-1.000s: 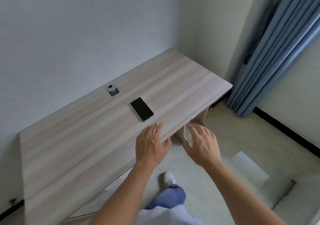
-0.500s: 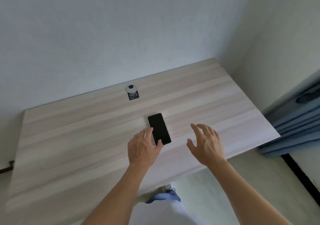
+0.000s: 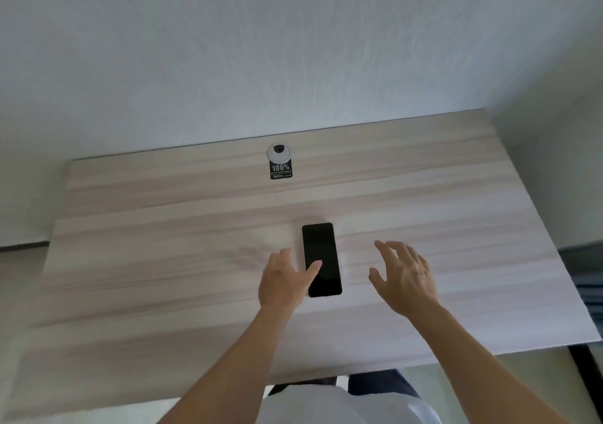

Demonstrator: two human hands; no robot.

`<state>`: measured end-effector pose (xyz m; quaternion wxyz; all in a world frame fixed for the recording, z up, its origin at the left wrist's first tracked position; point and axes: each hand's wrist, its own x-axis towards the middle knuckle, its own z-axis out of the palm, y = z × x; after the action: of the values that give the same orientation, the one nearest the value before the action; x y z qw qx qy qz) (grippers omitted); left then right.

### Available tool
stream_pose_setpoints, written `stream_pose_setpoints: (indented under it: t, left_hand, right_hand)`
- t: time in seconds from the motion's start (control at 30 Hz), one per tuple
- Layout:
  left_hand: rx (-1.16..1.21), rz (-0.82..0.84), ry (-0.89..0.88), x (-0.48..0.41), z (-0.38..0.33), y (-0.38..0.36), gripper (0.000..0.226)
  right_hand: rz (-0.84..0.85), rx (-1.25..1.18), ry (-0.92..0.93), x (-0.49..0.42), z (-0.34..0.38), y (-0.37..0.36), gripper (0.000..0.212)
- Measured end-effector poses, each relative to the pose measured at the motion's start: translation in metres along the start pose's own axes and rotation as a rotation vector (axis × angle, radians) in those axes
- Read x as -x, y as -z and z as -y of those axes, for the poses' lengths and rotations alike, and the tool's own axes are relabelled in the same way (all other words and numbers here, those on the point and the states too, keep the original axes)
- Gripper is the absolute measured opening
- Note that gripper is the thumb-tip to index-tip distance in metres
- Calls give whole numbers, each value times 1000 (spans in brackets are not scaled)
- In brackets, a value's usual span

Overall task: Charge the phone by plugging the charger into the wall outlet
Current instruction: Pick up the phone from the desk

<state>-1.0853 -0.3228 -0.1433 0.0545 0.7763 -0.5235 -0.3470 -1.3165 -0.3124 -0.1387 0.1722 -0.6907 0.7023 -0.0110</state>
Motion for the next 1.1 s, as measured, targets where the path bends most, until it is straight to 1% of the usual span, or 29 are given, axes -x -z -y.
stream_pose_setpoints:
  t: [0.1, 0.2, 0.3, 0.4, 0.53, 0.67, 0.77, 0.83, 0.9, 1.0, 1.1]
  left_hand:
    - [37, 2, 47, -3, -8, -13, 73]
    - [160, 8, 135, -11, -19, -27, 72]
    - [224, -31, 196, -17, -29, -43, 69]
    - [189, -82, 244, -19, -40, -53, 74]
    - [123, -144, 344, -21, -52, -60, 80]
    - [146, -168, 404, -25, -57, -66, 81]
    - [165, -145, 444, -31, -60, -65, 78]
    - [197, -97, 443, -36, -61, -62, 74]
    - [233, -58, 404, -40, -61, -59, 68]
    - [234, -14, 371, -42, -61, -58, 59]
    - [245, 28, 346, -42, -60, -57, 50]
  right_hand:
    - [52, -5, 24, -9, -8, -11, 56]
    - [107, -2, 81, -18, -12, -21, 61]
    - [153, 7, 126, -20, -18, -34, 66]
    - [149, 18, 156, -16, -28, -47, 68]
    - [204, 139, 221, -11, -43, -63, 82]
    - [219, 160, 234, -11, -49, -68, 87]
    - [227, 157, 233, -11, -49, -69, 88]
    - [233, 162, 236, -11, -50, -70, 86]
    - [228, 163, 242, -10, -50, -70, 86]
    - [212, 165, 253, -10, -50, -69, 84]
    - [233, 145, 250, -12, -51, -67, 85]
